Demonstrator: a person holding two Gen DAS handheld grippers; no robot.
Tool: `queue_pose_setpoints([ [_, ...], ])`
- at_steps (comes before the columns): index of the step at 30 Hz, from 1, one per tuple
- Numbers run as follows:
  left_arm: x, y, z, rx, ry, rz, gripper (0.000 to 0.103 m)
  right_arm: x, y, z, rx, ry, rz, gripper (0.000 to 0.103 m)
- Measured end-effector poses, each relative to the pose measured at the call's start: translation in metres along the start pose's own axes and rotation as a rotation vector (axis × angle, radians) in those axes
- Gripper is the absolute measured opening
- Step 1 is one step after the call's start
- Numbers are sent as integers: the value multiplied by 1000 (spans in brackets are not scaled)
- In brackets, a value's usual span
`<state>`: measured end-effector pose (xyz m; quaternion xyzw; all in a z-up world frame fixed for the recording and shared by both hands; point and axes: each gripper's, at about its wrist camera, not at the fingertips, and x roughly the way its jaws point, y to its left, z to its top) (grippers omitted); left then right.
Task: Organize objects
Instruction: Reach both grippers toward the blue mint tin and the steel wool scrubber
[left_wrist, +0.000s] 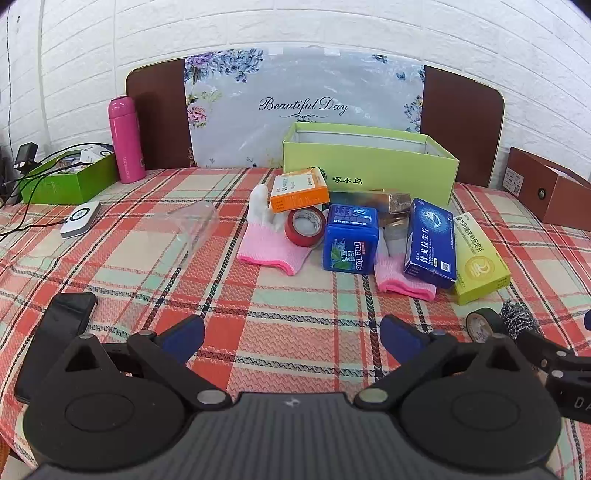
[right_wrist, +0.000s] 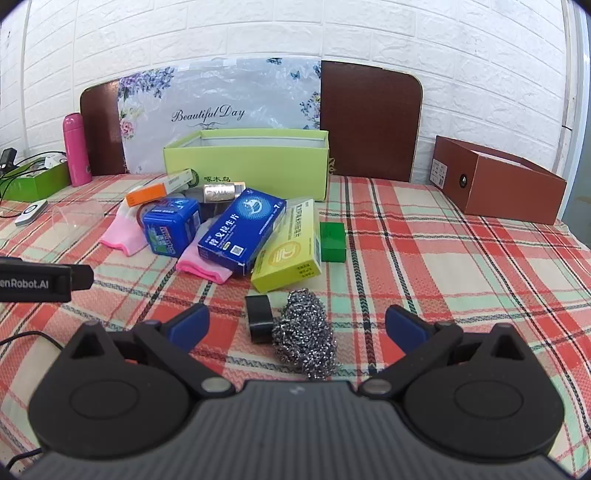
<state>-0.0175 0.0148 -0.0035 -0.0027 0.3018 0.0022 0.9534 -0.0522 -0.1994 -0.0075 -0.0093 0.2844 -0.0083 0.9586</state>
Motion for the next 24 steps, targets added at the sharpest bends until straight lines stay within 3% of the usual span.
queue_pose_setpoints([
  [24, 11, -2, -4, 3, 38, -12, 103, 15, -3, -8, 16, 57, -18, 103],
])
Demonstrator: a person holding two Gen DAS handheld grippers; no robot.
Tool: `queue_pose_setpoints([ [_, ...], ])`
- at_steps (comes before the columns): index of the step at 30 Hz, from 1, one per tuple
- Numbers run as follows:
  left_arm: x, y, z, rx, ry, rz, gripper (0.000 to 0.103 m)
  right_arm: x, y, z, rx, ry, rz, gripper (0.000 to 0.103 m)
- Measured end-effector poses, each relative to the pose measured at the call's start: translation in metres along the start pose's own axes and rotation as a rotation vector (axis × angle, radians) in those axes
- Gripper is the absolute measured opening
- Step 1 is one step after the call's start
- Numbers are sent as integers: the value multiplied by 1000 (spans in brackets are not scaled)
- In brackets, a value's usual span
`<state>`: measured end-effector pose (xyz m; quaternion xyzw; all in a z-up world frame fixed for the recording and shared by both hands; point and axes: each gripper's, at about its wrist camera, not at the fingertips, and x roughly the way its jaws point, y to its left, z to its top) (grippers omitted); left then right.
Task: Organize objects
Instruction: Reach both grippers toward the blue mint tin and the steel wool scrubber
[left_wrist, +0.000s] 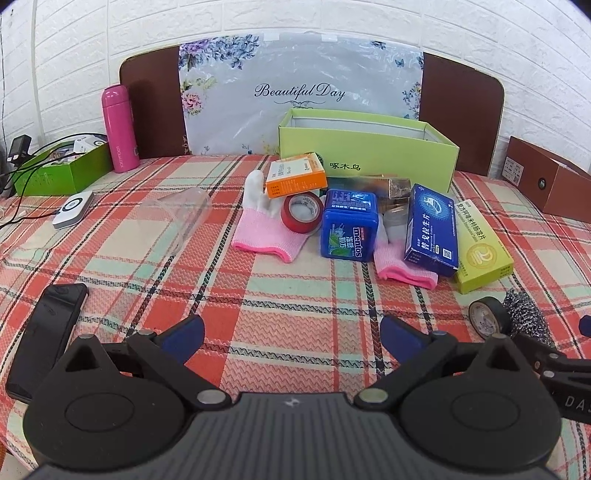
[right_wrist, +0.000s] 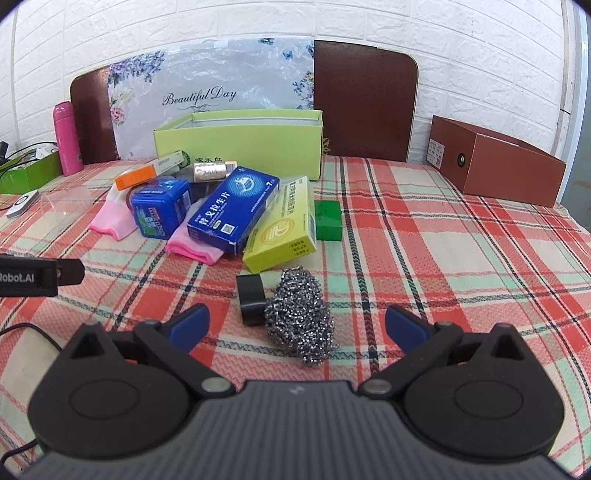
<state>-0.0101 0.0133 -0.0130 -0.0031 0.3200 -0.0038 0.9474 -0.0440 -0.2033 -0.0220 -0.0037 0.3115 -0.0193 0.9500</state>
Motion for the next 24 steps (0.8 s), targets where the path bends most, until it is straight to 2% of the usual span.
queue_pose_setpoints([
  [7, 8, 1, -1, -6, 20, -18, 103, 8, -1, -2, 7, 22, 8, 103],
  [15, 18, 2, 2, -12, 31, -39, 103, 15, -1, -5, 4, 41, 60, 103],
  [20, 29, 0, 25, -12, 8, -77, 103, 17, -9, -5, 16, 32, 39, 103],
  [24, 43, -7, 50, 3, -42, -107, 103, 17, -17, -6, 45, 13, 50, 101],
])
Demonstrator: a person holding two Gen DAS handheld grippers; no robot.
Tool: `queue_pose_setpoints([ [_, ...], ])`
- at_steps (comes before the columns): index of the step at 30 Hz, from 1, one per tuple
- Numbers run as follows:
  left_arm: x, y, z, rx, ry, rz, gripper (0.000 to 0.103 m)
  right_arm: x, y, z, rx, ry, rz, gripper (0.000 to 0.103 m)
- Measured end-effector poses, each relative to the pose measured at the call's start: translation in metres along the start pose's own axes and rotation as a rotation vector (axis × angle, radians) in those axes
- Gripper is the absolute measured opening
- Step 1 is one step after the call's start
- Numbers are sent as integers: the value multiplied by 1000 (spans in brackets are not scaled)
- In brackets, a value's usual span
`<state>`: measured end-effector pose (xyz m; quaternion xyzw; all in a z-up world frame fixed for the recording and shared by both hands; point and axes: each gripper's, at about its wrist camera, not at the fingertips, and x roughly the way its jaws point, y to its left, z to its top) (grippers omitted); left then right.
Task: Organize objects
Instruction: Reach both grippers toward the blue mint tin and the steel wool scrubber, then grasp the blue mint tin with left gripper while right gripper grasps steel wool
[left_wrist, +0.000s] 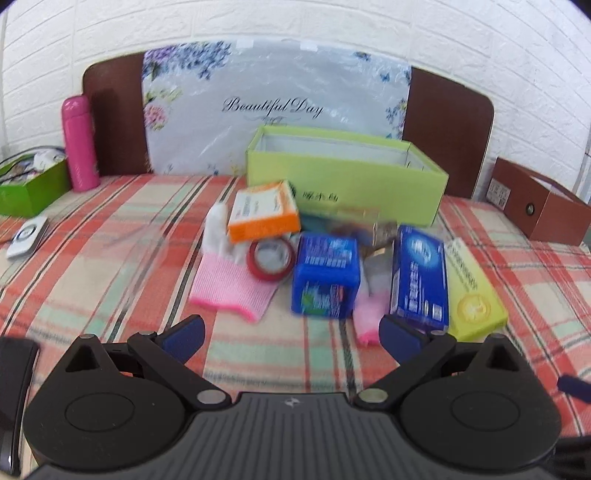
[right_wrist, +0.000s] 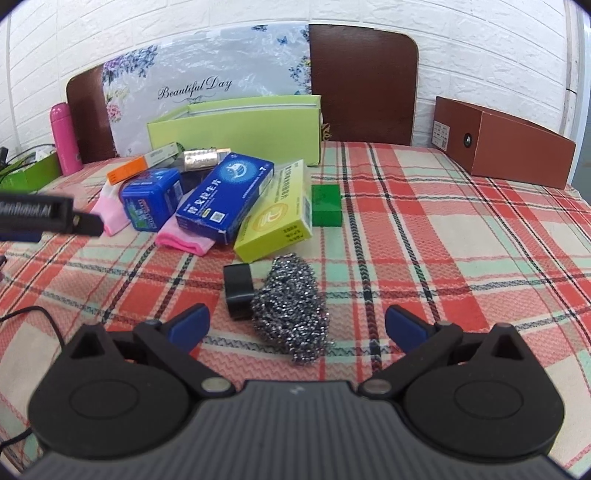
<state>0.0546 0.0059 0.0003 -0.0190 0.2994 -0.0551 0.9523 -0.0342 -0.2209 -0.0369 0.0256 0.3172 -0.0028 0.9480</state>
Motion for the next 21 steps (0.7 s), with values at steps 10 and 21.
queue_pose_setpoints([
  [10, 70, -16, 29, 23, 76, -50, 79, 2, -5, 2, 13, 4, 21, 74],
  [21, 90, -1, 16, -75, 125, -142, 61, 15, -8, 0, 40, 32, 81, 41],
])
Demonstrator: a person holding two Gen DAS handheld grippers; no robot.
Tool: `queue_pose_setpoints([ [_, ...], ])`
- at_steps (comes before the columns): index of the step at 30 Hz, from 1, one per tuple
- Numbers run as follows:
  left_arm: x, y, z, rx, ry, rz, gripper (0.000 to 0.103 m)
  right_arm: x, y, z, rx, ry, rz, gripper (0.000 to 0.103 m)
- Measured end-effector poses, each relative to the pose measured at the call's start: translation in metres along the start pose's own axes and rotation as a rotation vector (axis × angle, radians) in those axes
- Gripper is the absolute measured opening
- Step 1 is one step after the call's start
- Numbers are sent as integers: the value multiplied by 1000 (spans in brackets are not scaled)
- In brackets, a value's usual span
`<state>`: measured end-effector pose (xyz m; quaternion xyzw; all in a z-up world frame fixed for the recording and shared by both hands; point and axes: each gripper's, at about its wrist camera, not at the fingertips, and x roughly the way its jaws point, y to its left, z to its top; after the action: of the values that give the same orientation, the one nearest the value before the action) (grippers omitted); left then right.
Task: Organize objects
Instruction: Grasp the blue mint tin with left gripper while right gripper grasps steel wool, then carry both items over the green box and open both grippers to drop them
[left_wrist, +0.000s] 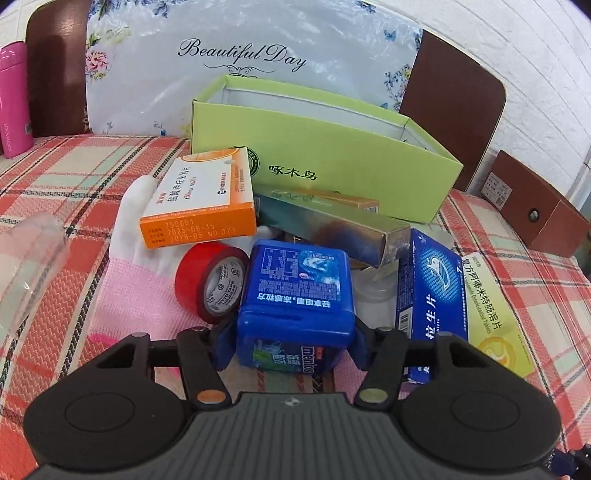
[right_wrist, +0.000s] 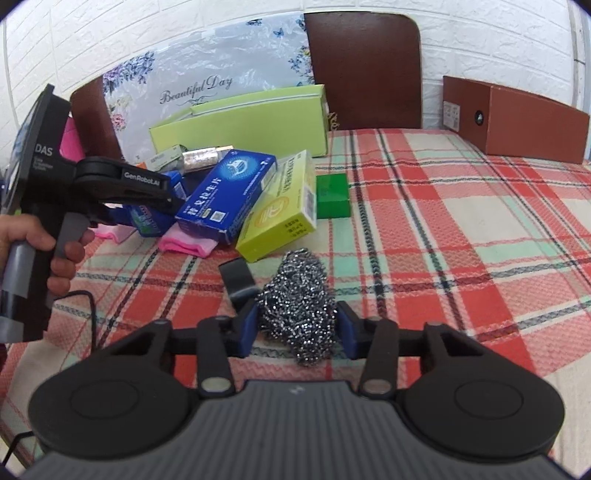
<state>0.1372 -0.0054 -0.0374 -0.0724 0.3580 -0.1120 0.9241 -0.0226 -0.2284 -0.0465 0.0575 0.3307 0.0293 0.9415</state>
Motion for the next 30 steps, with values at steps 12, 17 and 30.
queue_pose_setpoints([
  [12, -59, -10, 4, 67, -114, -64, 60, -36, -5, 32, -2, -142, 73, 36],
  [17, -83, -18, 22, 95, -177, -104, 61, -37, -3, 63, -40, -207, 117, 36],
  [30, -41, -19, 110, 88, -309, -24, 61, 59, 12, 180, -89, -344, 132, 36],
])
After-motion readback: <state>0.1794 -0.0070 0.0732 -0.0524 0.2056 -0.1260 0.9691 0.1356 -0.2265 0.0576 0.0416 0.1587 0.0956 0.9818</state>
